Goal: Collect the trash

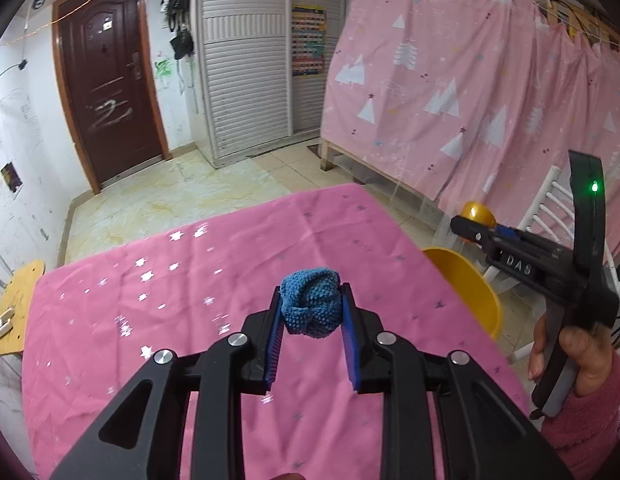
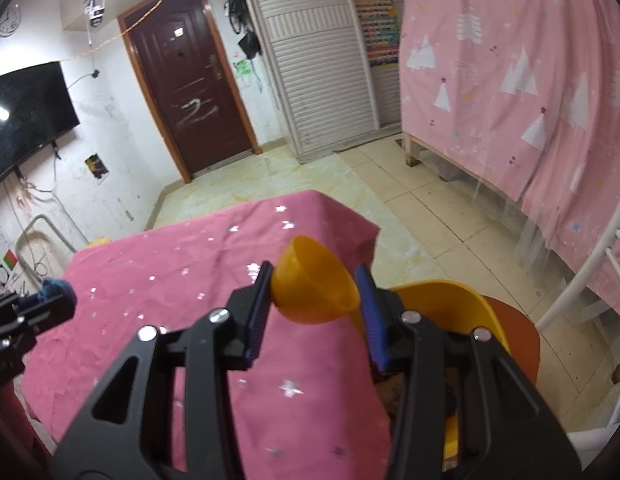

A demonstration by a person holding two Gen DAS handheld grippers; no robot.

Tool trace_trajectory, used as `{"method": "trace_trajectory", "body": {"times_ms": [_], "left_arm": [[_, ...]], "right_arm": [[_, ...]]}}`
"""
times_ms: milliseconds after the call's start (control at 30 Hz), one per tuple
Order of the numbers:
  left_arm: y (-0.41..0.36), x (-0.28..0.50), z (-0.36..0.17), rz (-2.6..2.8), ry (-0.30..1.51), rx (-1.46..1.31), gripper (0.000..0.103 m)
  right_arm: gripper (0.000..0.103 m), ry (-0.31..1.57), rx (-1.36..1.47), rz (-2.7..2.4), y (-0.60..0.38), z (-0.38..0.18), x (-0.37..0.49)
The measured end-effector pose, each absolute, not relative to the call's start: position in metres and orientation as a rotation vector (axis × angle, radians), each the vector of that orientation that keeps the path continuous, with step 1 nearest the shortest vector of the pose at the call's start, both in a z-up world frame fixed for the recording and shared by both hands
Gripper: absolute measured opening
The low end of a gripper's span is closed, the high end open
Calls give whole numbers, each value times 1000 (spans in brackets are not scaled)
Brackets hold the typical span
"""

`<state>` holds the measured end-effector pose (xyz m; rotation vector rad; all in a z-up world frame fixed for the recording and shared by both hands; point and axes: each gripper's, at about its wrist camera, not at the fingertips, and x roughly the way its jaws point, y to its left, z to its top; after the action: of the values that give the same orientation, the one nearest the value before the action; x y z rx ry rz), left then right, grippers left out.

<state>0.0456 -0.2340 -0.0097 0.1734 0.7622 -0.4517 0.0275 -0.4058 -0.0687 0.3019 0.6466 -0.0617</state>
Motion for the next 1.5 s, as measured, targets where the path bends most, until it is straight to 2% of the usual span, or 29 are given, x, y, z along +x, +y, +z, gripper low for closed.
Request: {"method": "trace_trajectory", "body": {"times_ms": [567, 633, 667, 700, 1133, 1233, 1267, 1300, 1500], "left_arm": [[-328, 52, -10, -566, 793, 176, 19], [-340, 56, -11, -592, 801, 165, 19], [-347, 59, -13, -607, 808, 157, 19], [-354, 62, -14, -620, 819, 147, 19], [-418, 73, -38, -724, 885, 97, 19], [-431, 74, -43, -733, 903, 100, 35], [-433, 75, -44, -731, 907, 97, 49], [-433, 75, -44, -729, 907, 94, 57], [-422, 73, -38, -709, 898, 84, 60]], "right_arm": [[41, 676, 388, -118, -463, -100, 7], [46, 694, 393, -119, -468, -107, 9], [63, 701, 397, -123, -470, -109, 9], [71, 705, 402, -133, -474, -112, 9], [71, 624, 545, -246, -534, -116, -17], [71, 606, 568, -260, -543, -114, -22], [71, 601, 571, -263, -544, -114, -23], [71, 598, 575, -263, -545, -113, -24], [71, 592, 567, -251, -539, -112, -21]]}}
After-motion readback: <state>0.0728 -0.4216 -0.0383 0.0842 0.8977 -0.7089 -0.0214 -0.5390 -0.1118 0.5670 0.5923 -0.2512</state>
